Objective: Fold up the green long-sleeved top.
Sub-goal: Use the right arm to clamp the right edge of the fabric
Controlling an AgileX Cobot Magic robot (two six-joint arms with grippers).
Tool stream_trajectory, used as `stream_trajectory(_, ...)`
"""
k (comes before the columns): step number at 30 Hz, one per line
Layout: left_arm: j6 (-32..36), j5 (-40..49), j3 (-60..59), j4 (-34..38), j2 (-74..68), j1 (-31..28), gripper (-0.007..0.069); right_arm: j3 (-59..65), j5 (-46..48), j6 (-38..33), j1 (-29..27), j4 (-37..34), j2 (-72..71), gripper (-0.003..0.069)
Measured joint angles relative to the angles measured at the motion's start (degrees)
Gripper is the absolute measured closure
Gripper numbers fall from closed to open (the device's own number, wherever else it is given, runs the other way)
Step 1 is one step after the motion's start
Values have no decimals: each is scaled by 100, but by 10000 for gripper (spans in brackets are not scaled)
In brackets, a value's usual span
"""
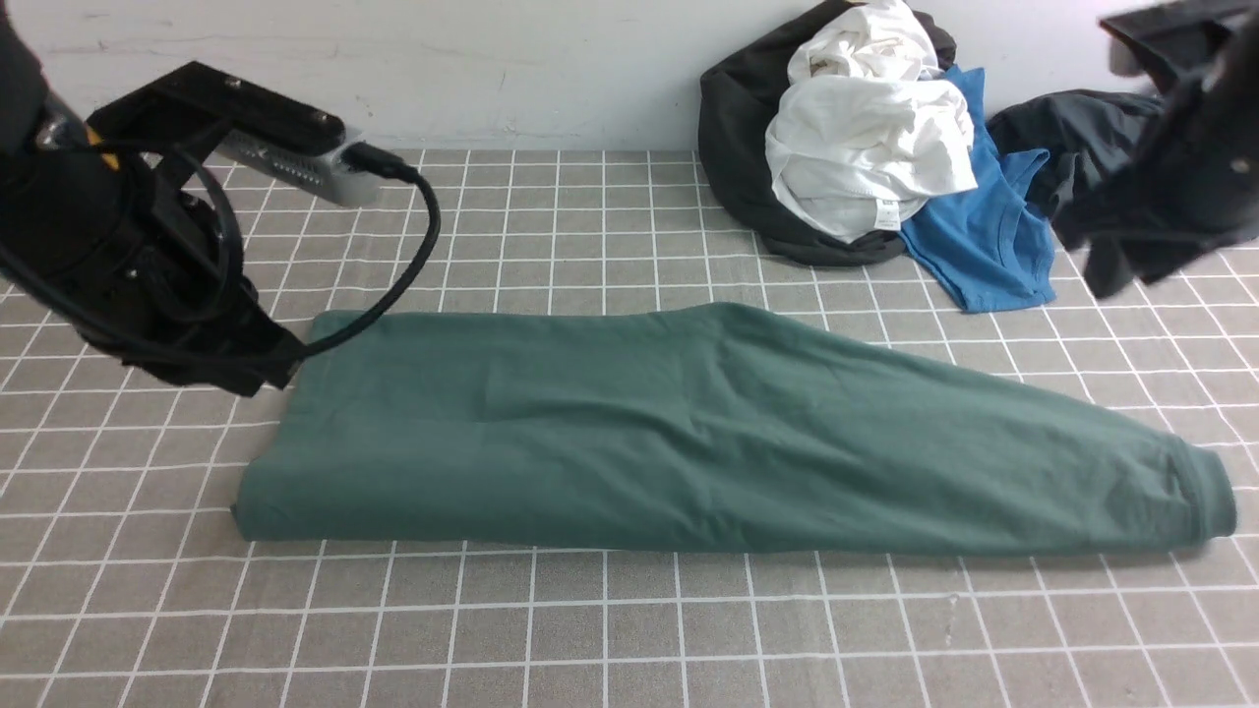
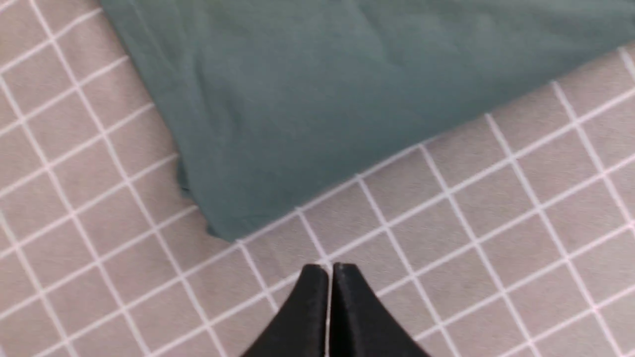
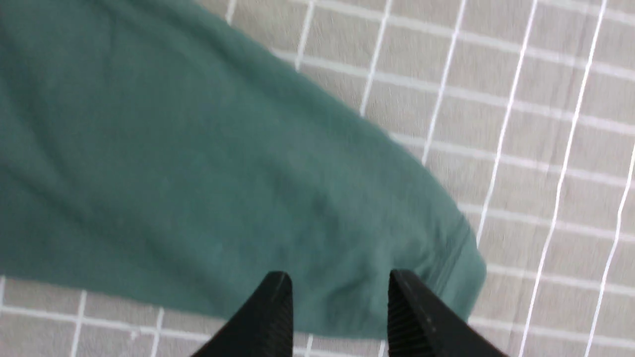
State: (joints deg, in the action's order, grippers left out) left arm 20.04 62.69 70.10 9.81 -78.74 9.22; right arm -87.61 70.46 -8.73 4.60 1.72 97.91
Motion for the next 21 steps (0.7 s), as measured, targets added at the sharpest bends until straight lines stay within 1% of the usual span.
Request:
stream_trajectory(1, 9, -9, -57, 29, 43, 0, 632, 135, -46, 14, -22, -8, -34, 386)
stream_trajectory(3, 60, -42, -309, 148, 216, 0, 632, 873, -521, 231, -301, -79, -379, 341)
stream_trajectory(5, 128, -55, -411, 205, 248, 0, 632, 1354, -990, 423, -602, -90, -530, 284)
stream_trajectory(9, 165, -123, -439, 240, 266, 0, 632, 2008, -1869, 802, -1276, -90, -406, 144)
stream_trajectory(10, 165, -122, -439, 240, 266, 0, 632, 2008, -1869, 816, -1303, -90, -387, 138)
stream_trajectory(11, 165, -129, -439, 251, 266, 0, 632, 2113, -2124, 907, -1459, -79, -214, 99)
stream_trajectory(12, 165, -129, -439, 262, 266, 0, 632, 2147, -2228, 948, -1534, -75, -56, 79)
stream_trajectory(14, 165, -129, -439, 300, 266, 0, 632, 2174, -2364, 953, -1594, -107, 258, 57)
stream_trajectory(16, 166, -129, -439, 332, 266, 0, 632, 2176, -2457, 922, -1588, -227, 569, 53)
stream_trajectory(21, 191, -33, -439, 406, 266, 0, 632, 2181, -2713, 488, -1375, -744, 1084, 68)
